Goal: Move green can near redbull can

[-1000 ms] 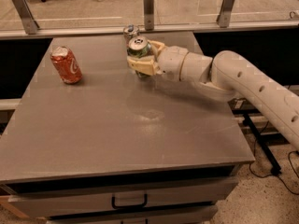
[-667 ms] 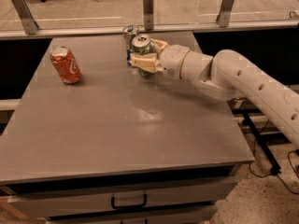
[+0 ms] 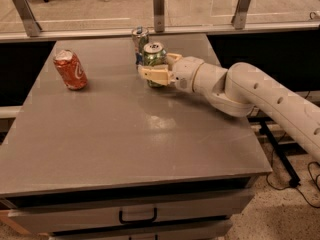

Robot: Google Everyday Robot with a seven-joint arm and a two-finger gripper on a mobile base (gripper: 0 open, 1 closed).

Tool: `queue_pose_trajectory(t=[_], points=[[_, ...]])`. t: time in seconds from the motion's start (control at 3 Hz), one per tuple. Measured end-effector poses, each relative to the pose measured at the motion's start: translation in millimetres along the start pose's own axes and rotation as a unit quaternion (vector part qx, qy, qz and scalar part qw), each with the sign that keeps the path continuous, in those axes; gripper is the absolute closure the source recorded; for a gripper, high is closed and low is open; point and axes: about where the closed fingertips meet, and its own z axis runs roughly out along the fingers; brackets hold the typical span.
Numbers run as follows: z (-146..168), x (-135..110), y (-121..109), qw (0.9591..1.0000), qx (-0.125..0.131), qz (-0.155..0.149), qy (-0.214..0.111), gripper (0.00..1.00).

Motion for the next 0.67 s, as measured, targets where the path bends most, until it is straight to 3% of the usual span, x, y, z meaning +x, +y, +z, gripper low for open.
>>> queue_pose_trajectory(t=[0.33,0.67], points=[[-3,4,2,0.9998,0.011,0.016,-0.001,0.0],[-29,4,1,0.999,0.038,0.017,0.016,0.0]])
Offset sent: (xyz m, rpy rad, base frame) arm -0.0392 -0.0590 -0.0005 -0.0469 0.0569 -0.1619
